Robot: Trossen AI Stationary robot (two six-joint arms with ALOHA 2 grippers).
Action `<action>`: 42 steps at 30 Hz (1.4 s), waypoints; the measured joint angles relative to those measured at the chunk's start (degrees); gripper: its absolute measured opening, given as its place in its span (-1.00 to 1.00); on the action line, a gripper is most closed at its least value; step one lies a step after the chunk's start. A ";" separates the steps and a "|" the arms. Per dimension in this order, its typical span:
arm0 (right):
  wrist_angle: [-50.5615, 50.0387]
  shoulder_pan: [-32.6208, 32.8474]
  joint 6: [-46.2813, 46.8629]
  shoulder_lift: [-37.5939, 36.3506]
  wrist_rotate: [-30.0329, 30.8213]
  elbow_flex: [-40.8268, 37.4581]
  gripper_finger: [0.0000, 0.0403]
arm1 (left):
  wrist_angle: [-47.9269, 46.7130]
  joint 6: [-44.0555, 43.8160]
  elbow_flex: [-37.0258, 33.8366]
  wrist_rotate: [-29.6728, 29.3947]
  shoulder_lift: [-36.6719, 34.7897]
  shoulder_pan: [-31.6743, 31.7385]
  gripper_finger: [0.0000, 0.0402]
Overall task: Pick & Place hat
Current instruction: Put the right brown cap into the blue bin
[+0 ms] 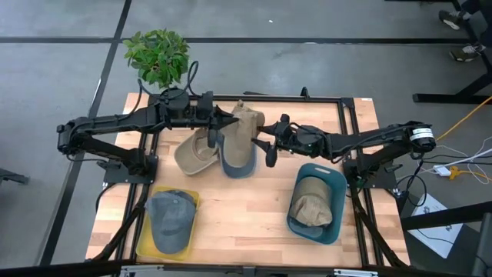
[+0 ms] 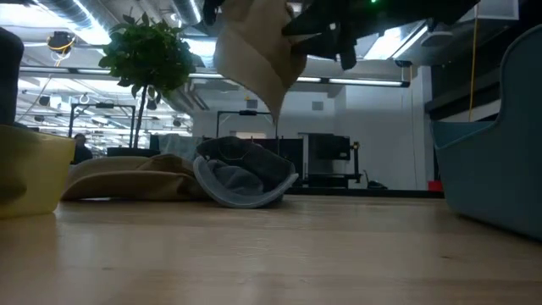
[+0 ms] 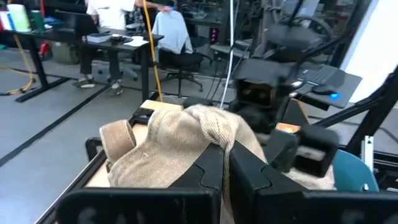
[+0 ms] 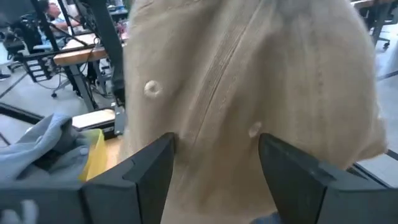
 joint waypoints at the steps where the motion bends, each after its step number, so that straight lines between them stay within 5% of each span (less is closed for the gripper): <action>1: 0.98 -0.35 -0.01 0.59 -0.04 0.00 0.15 | 0.45 0.00 0.00 0.02 0.20 -0.26 -0.97; 16: 11.49 -3.84 -1.79 3.96 -3.67 0.00 0.12 | 1.05 0.46 0.00 1.95 0.70 -0.59 -0.97; 20: 11.55 -5.08 -1.81 3.96 -3.52 0.00 -0.11 | 1.05 0.46 0.00 2.65 0.70 -0.59 -0.97; 28: 11.03 -5.37 -6.06 3.93 -6.08 0.00 -0.93 | 0.34 1.06 0.00 2.75 0.68 -0.59 -0.96; 36: 0.39 -5.37 -8.56 -0.88 -10.21 0.00 -0.97 | -6.98 3.61 0.00 3.72 0.22 -0.59 -0.93; 42: -10.28 -5.37 -9.56 -8.40 -17.74 0.00 -0.98 | -10.65 10.61 0.00 9.09 -0.57 -0.63 -0.67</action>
